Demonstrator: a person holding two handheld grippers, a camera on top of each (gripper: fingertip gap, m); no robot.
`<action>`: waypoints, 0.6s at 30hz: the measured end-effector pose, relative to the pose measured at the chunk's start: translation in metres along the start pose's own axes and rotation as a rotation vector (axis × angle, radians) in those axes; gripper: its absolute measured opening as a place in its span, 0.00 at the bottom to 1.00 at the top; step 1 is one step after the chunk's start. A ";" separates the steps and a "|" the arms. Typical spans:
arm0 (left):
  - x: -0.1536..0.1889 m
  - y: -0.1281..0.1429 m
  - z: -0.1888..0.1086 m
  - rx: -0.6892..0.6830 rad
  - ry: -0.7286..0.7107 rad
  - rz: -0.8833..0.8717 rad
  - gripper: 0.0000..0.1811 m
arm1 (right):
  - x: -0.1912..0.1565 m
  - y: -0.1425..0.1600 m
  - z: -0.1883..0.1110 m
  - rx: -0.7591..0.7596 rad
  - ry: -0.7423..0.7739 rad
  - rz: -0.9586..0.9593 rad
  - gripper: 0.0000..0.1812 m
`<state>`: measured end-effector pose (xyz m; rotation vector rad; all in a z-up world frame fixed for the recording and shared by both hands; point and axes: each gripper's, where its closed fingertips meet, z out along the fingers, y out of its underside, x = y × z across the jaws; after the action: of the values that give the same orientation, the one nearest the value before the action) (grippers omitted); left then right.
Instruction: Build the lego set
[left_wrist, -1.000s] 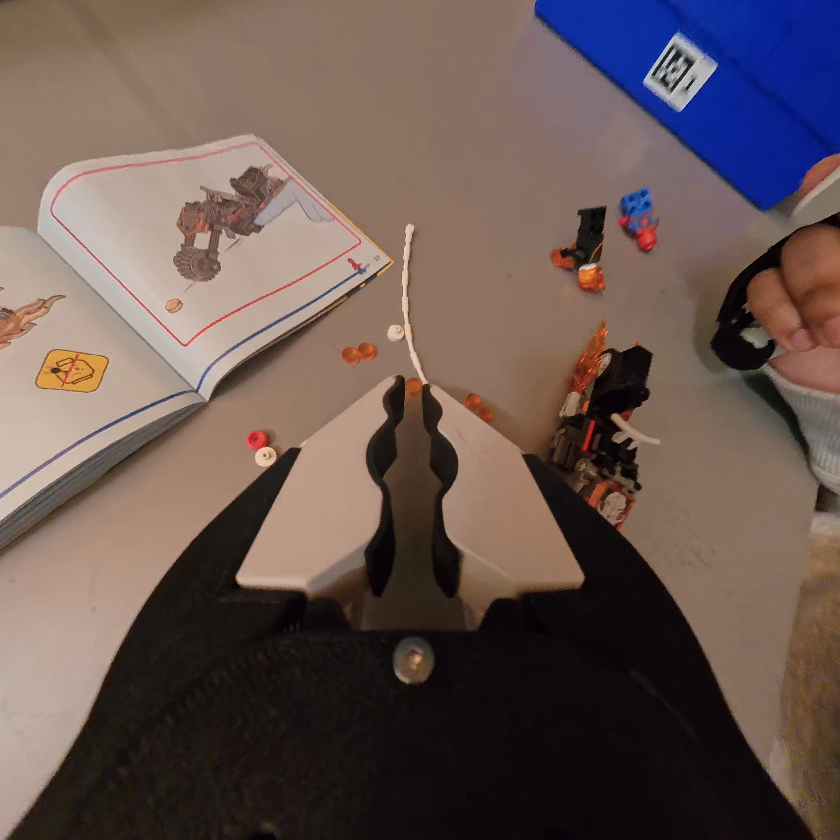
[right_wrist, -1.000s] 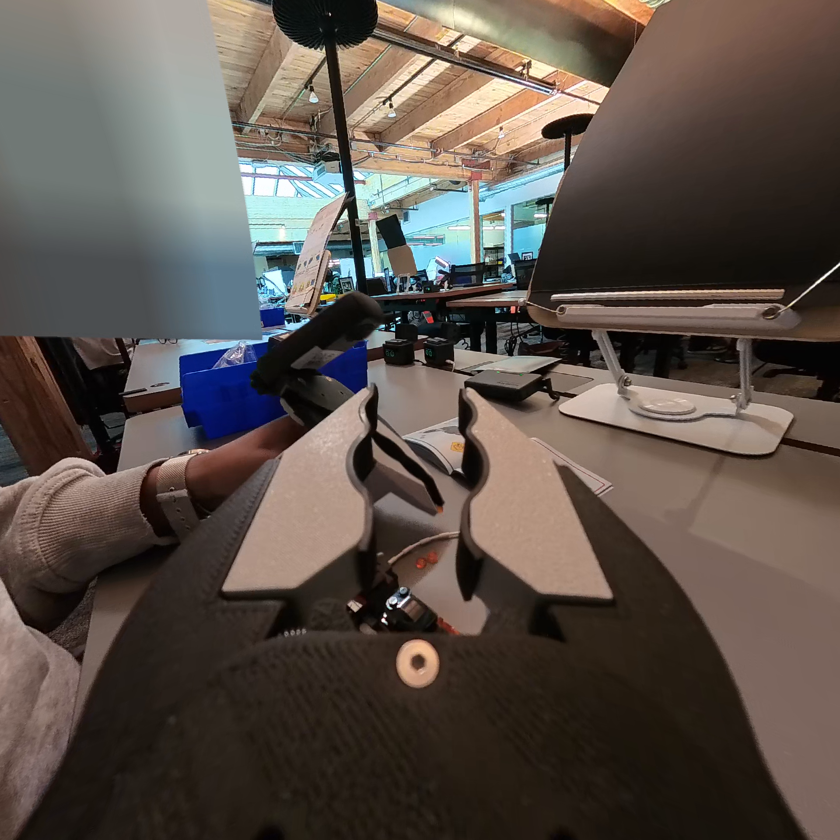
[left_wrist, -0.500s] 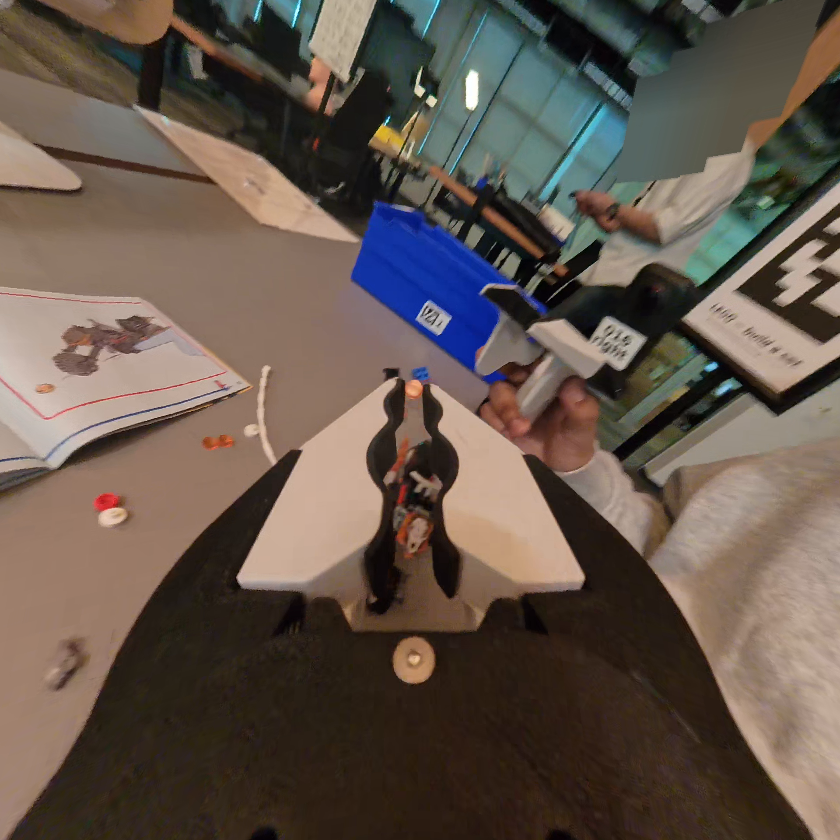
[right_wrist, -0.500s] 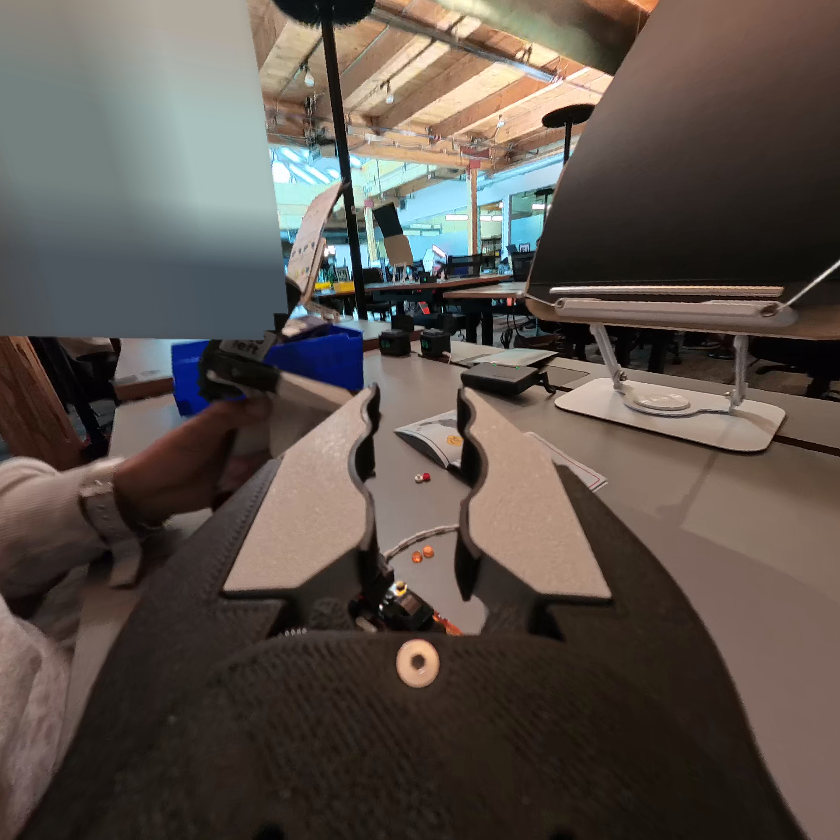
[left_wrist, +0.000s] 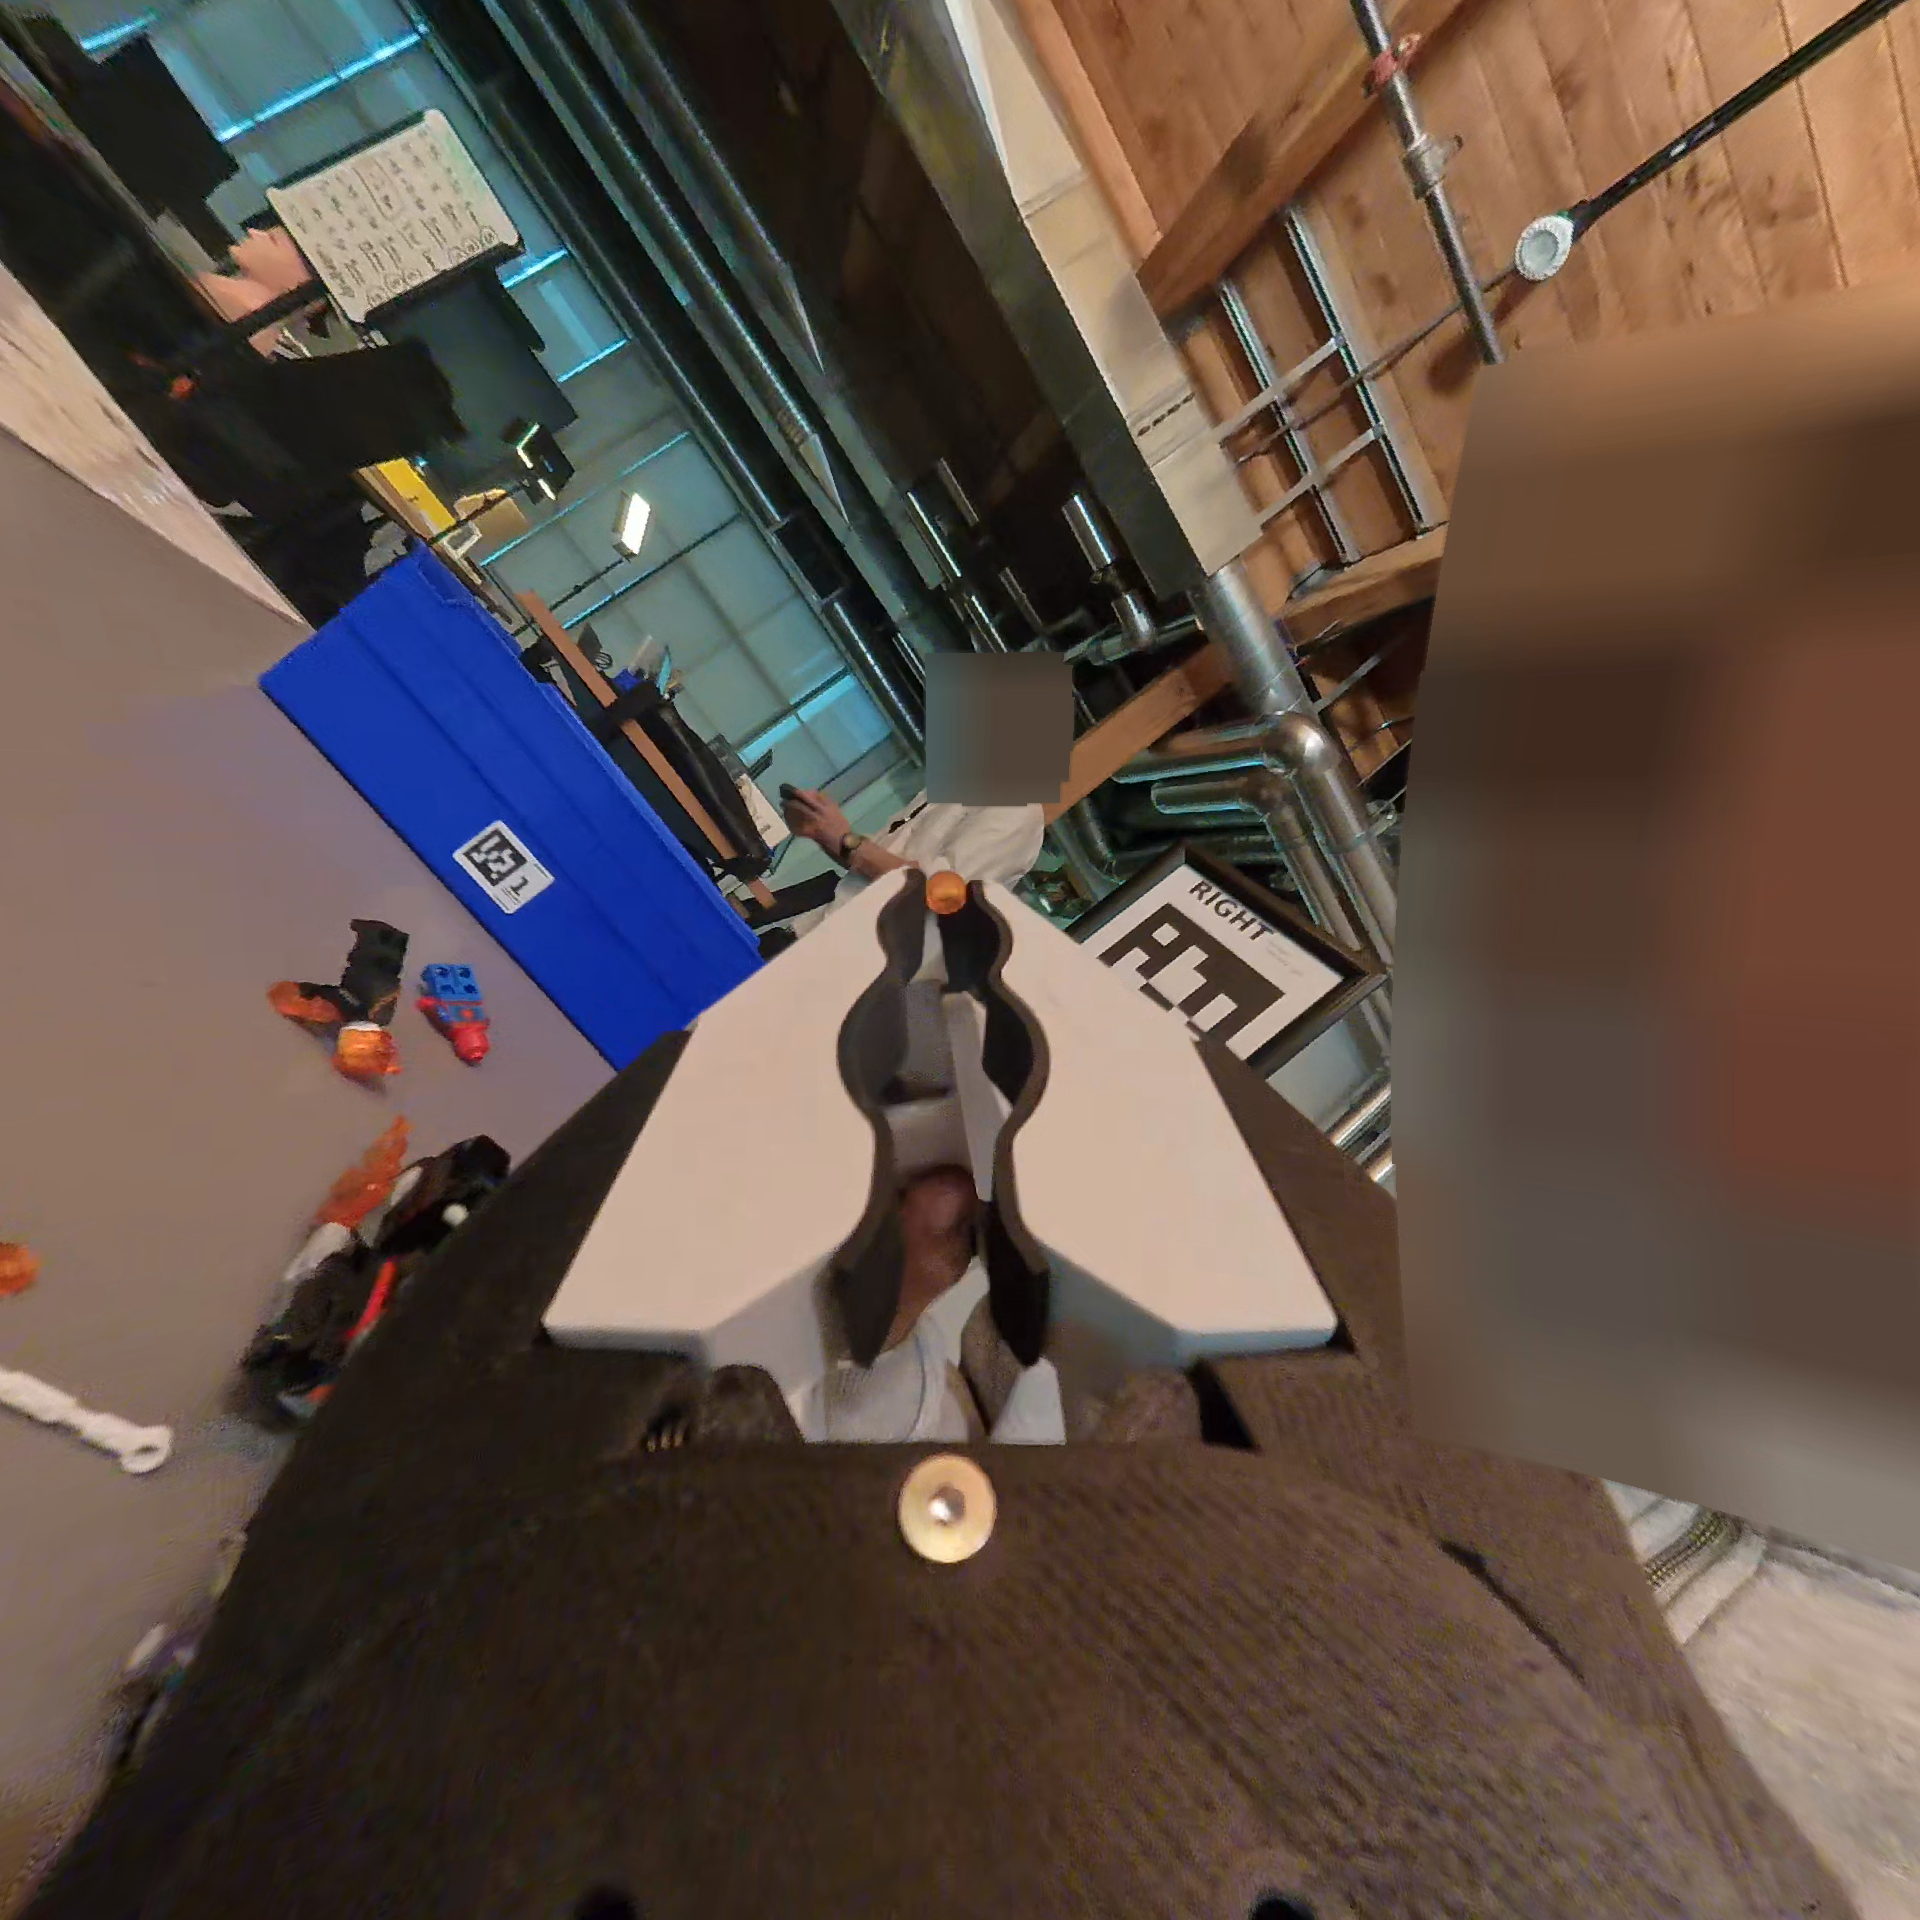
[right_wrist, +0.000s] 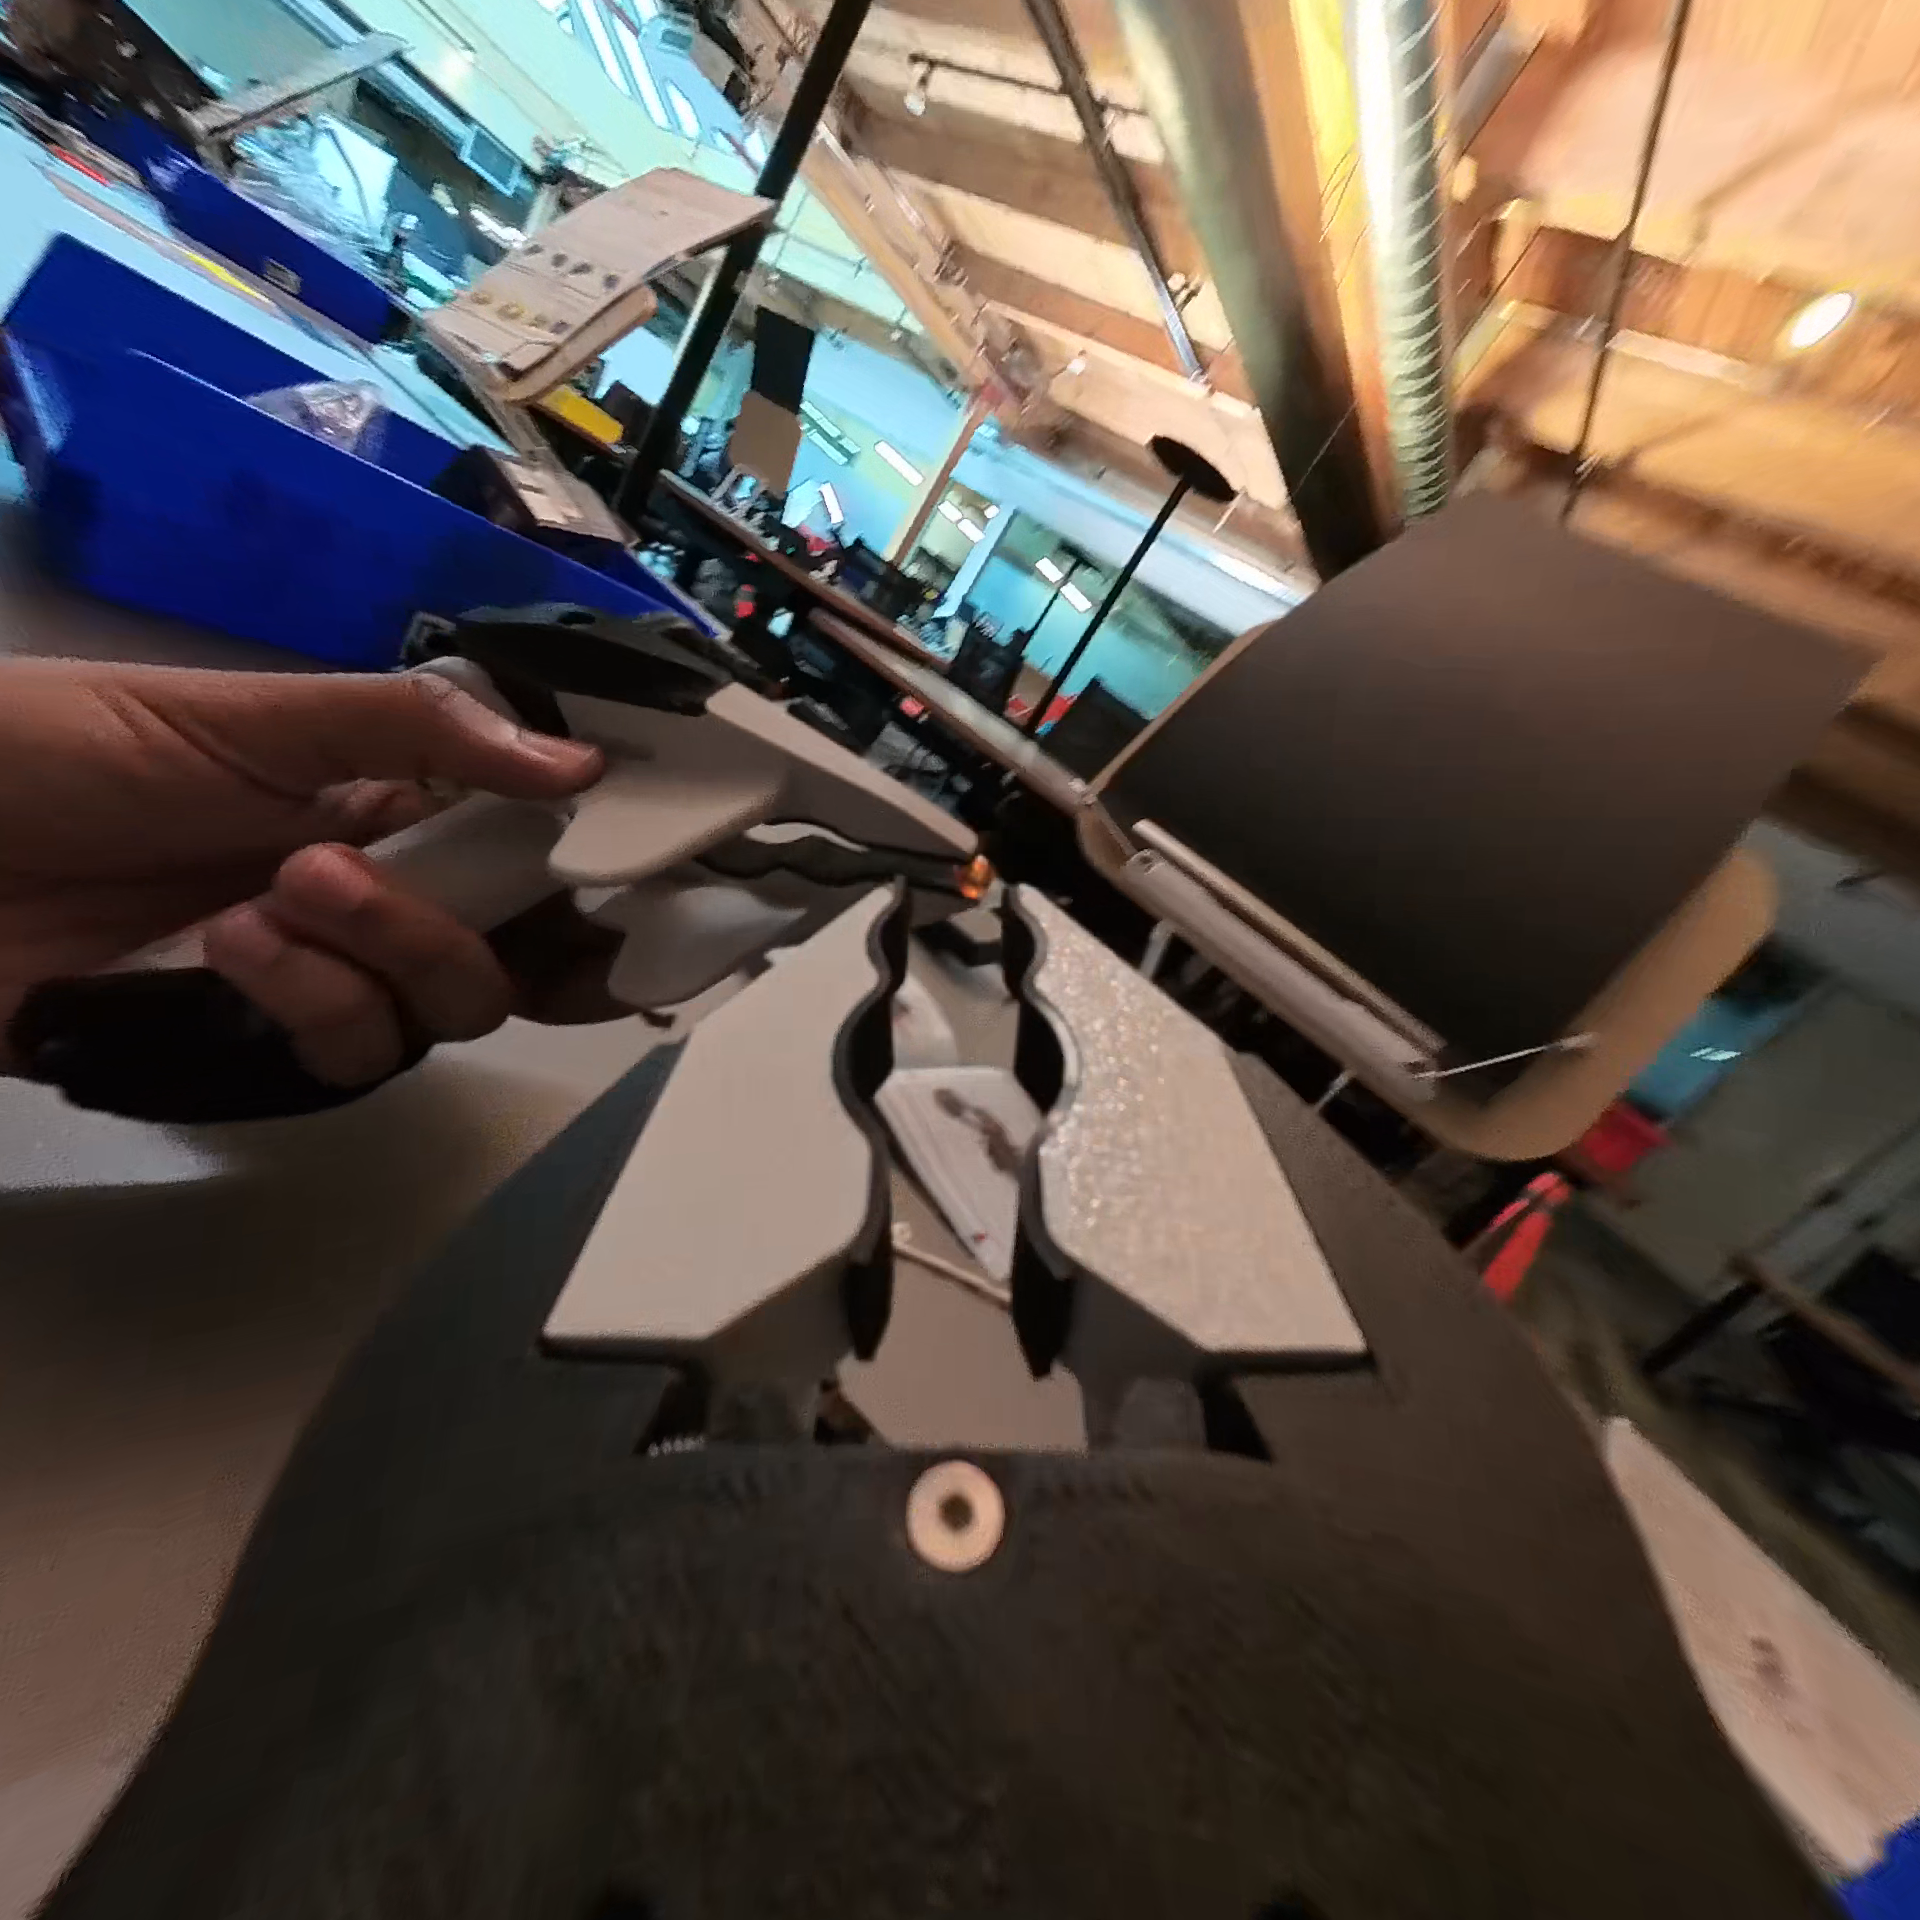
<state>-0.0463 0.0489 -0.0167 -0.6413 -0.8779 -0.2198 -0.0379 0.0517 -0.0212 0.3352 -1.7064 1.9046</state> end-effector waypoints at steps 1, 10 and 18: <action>0.000 0.001 0.001 0.008 0.001 -0.008 0.03 | 0.001 -0.004 -0.002 0.017 0.027 -0.035 0.06; -0.001 0.007 0.006 0.038 0.030 -0.084 0.02 | 0.002 0.002 0.000 -0.002 0.047 -0.039 0.05; -0.004 0.011 0.006 0.037 0.035 -0.109 0.02 | 0.002 0.003 0.000 -0.007 0.041 -0.035 0.04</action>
<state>-0.0479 0.0605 -0.0215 -0.5537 -0.8822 -0.3112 -0.0410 0.0517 -0.0230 0.3183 -1.6698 1.8675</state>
